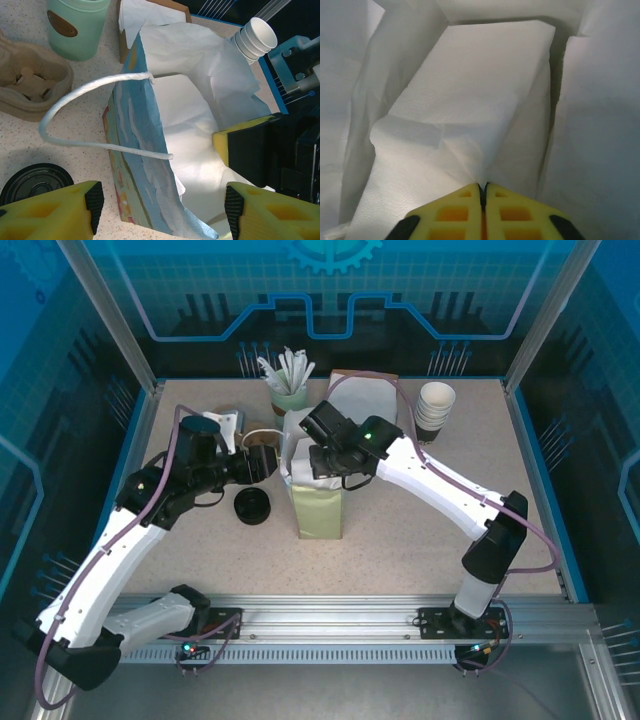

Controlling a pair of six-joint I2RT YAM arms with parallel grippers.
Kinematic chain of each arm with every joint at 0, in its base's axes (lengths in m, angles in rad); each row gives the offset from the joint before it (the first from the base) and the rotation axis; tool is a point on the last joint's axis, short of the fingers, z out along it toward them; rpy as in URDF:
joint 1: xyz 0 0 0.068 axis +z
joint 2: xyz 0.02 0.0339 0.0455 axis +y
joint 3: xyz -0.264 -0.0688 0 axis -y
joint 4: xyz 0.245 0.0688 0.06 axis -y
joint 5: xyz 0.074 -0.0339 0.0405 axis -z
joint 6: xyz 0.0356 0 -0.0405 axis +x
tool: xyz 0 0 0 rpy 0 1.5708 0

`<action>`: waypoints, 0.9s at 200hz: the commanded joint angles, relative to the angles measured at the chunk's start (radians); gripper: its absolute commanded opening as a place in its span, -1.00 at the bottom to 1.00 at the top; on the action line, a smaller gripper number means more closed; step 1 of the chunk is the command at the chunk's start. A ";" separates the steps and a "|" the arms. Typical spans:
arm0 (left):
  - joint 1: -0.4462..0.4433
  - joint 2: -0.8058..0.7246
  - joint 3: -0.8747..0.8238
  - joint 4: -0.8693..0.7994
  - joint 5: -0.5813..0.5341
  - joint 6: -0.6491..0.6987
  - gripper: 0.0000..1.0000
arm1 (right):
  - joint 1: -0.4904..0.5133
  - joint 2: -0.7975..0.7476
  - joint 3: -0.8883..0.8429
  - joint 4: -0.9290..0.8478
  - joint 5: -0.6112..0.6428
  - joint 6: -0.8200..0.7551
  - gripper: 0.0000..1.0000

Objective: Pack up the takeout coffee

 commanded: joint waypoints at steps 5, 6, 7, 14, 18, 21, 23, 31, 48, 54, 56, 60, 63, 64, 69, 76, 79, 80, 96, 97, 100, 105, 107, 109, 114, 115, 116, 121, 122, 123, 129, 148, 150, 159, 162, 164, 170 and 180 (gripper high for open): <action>0.010 -0.028 -0.008 0.021 0.000 -0.015 0.34 | 0.014 -0.015 0.059 -0.009 -0.012 -0.019 -0.48; 0.010 -0.027 -0.008 0.022 0.000 -0.015 0.34 | 0.013 -0.016 0.060 -0.009 -0.012 -0.020 -0.46; 0.011 -0.028 -0.008 0.022 0.000 -0.015 0.34 | 0.014 -0.016 0.061 -0.009 -0.013 -0.020 -0.45; 0.011 -0.030 -0.008 0.019 0.000 -0.015 0.34 | 0.014 -0.024 0.068 -0.007 -0.010 -0.021 -0.36; 0.012 -0.031 -0.008 0.020 0.000 -0.017 0.34 | 0.014 -0.028 0.071 -0.007 -0.008 -0.022 -0.32; 0.011 -0.031 -0.008 0.020 0.000 -0.016 0.34 | 0.014 -0.032 0.074 -0.006 -0.009 -0.022 -0.29; 0.012 -0.032 -0.008 0.020 0.000 -0.016 0.34 | 0.013 -0.035 0.076 -0.005 -0.009 -0.022 -0.27; 0.013 -0.031 -0.008 0.020 -0.001 -0.016 0.34 | 0.014 -0.045 0.085 -0.004 -0.007 -0.026 -0.21; 0.014 -0.031 -0.009 0.021 0.001 -0.018 0.34 | 0.015 -0.063 0.102 0.000 -0.005 -0.032 -0.13; 0.016 -0.031 -0.012 0.023 0.001 -0.019 0.34 | 0.015 -0.069 0.107 0.001 -0.003 -0.033 -0.12; 0.016 -0.031 -0.012 0.024 0.000 -0.019 0.34 | 0.014 -0.072 0.108 0.001 -0.003 -0.034 -0.12; 0.016 -0.030 -0.013 0.025 0.001 -0.020 0.35 | 0.014 -0.075 0.110 0.000 -0.002 -0.034 -0.12; 0.017 -0.030 -0.014 0.027 0.000 -0.019 0.35 | 0.013 -0.079 0.113 0.001 0.000 -0.035 -0.12; 0.018 -0.030 -0.014 0.027 0.000 -0.019 0.35 | 0.014 -0.079 0.114 0.000 0.000 -0.035 -0.12; 0.018 -0.028 -0.014 0.028 0.001 -0.020 0.34 | 0.014 -0.085 0.119 0.000 0.002 -0.037 -0.12; 0.017 -0.025 -0.011 0.029 0.003 -0.022 0.35 | 0.013 -0.091 0.123 0.000 0.006 -0.037 -0.12; 0.017 -0.024 -0.012 0.030 0.004 -0.022 0.35 | 0.014 -0.095 0.125 0.002 0.006 -0.039 -0.12; 0.017 -0.024 -0.012 0.029 0.004 -0.022 0.35 | 0.013 -0.097 0.125 0.002 0.006 -0.039 -0.12; 0.019 -0.020 -0.005 0.031 0.006 -0.022 0.34 | 0.013 -0.116 0.129 0.010 0.006 -0.047 -0.12; 0.019 -0.020 -0.005 0.031 0.006 -0.023 0.35 | 0.013 -0.118 0.130 0.011 0.006 -0.048 -0.12; 0.019 -0.020 -0.003 0.030 0.005 -0.023 0.35 | 0.014 -0.122 0.131 0.014 0.005 -0.051 -0.12; 0.019 -0.020 -0.002 0.031 0.004 -0.022 0.35 | 0.014 -0.126 0.132 0.019 0.002 -0.058 -0.12; 0.019 -0.020 -0.002 0.032 0.003 -0.022 0.34 | 0.014 -0.130 0.133 0.020 0.000 -0.061 -0.12; 0.019 -0.020 -0.002 0.032 0.003 -0.022 0.34 | 0.012 -0.131 0.134 0.021 0.000 -0.064 -0.12; 0.020 -0.020 0.001 0.033 0.001 -0.022 0.35 | 0.013 -0.135 0.138 0.023 -0.001 -0.070 -0.12; 0.020 -0.020 0.002 0.034 0.001 -0.022 0.35 | 0.012 -0.136 0.138 0.023 0.000 -0.072 -0.12; 0.020 -0.020 0.003 0.033 0.001 -0.022 0.35 | 0.012 -0.139 0.139 0.024 0.000 -0.074 -0.12; 0.021 -0.020 0.004 0.036 0.000 -0.022 0.35 | 0.012 -0.144 0.143 0.025 0.001 -0.081 -0.12; 0.022 -0.020 0.004 0.037 0.001 -0.022 0.35 | 0.012 -0.146 0.144 0.025 0.001 -0.083 -0.12; 0.022 -0.020 0.004 0.037 0.000 -0.022 0.35 | 0.011 -0.146 0.145 0.025 0.001 -0.084 -0.12; 0.022 -0.020 0.006 0.039 -0.001 -0.022 0.35 | 0.010 -0.152 0.149 0.027 0.005 -0.093 -0.12; 0.029 -0.015 0.019 0.047 -0.010 -0.019 0.35 | -0.001 -0.180 0.157 0.037 0.015 -0.121 -0.12; 0.031 -0.014 0.021 0.047 -0.010 -0.017 0.35 | -0.003 -0.183 0.158 0.038 0.015 -0.124 -0.12; 0.036 -0.014 0.029 0.054 -0.018 -0.011 0.35 | -0.012 -0.199 0.159 0.044 0.020 -0.140 -0.12; 0.040 -0.012 0.031 0.058 -0.020 -0.010 0.35 | -0.015 -0.206 0.158 0.046 0.023 -0.146 -0.12; 0.042 -0.011 0.033 0.060 -0.021 -0.009 0.35 | -0.017 -0.210 0.157 0.048 0.025 -0.150 -0.11; 0.051 -0.011 0.037 0.065 -0.026 -0.007 0.35 | -0.023 -0.222 0.154 0.054 0.031 -0.166 -0.09; 0.072 -0.011 0.039 0.086 -0.034 -0.005 0.35 | -0.037 -0.247 0.146 0.064 0.047 -0.192 -0.05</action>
